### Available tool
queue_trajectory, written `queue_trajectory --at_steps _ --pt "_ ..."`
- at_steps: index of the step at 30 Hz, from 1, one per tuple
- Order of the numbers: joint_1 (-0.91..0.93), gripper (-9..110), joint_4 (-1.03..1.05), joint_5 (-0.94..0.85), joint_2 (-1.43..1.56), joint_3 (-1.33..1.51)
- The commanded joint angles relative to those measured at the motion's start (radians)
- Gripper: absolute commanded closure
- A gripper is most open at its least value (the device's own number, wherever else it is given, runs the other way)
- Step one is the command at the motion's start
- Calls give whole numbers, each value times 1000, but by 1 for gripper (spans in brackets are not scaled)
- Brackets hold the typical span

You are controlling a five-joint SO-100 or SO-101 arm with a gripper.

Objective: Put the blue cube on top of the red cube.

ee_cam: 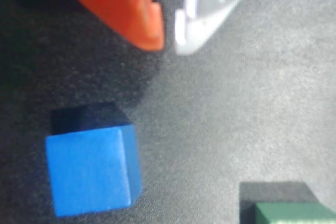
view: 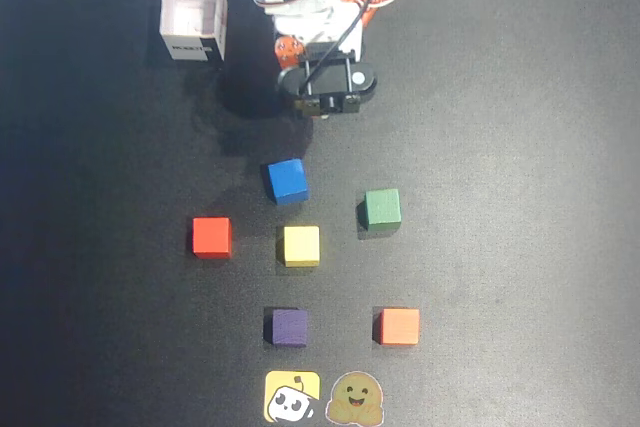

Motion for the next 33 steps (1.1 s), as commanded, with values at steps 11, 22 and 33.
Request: queue_trajectory --at_steps 11,22,33 --pt "-3 83 -14 175 -3 -11" --pt "-14 83 -242 -106 -776 -410" --pt "-14 83 -316 -305 -1025 -480"
